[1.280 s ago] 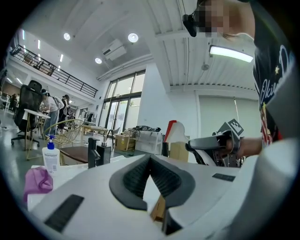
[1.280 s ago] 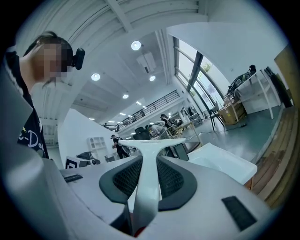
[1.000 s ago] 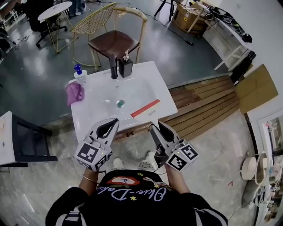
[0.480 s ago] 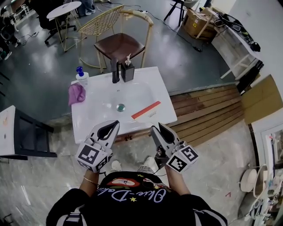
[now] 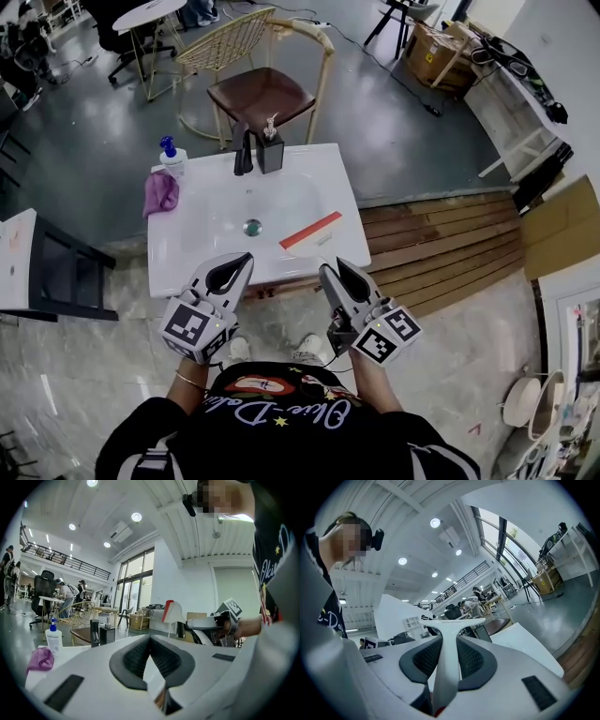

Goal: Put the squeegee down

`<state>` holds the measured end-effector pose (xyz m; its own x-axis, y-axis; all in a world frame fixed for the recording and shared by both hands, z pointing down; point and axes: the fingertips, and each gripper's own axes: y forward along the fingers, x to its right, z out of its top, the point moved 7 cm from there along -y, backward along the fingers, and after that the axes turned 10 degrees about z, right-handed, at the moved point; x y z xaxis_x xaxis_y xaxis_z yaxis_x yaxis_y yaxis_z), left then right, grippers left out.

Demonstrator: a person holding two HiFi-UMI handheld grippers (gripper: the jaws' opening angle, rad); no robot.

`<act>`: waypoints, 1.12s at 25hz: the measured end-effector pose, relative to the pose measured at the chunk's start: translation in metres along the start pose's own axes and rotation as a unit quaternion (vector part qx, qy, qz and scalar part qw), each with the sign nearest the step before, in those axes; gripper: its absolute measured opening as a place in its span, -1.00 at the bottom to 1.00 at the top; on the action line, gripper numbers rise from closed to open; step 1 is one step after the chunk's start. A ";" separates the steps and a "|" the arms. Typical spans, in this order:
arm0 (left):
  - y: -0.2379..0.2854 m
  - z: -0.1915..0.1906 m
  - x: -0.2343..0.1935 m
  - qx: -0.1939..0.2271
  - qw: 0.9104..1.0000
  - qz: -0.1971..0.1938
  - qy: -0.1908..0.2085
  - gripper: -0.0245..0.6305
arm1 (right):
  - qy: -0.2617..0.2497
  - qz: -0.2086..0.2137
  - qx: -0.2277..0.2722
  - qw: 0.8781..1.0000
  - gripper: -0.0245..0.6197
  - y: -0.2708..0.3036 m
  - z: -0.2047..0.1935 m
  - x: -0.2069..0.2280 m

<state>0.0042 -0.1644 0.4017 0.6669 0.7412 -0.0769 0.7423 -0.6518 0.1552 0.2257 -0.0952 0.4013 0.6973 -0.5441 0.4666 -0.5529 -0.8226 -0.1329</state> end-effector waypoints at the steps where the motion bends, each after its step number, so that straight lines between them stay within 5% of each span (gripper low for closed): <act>1: 0.002 0.001 0.003 0.002 1.000 0.000 -0.001 -0.91 | 0.001 0.003 0.000 1.000 -0.59 -0.001 0.001 0.003; 28: 0.044 0.009 0.071 0.002 0.998 0.070 0.006 -0.91 | 0.011 0.064 -0.015 0.998 -0.59 -0.042 0.039 0.072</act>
<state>0.0849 -0.1417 0.3942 0.7627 0.6453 -0.0422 0.6427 -0.7492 0.1598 0.3168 -0.1064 0.4062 0.6099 -0.6404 0.4668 -0.6501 -0.7412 -0.1673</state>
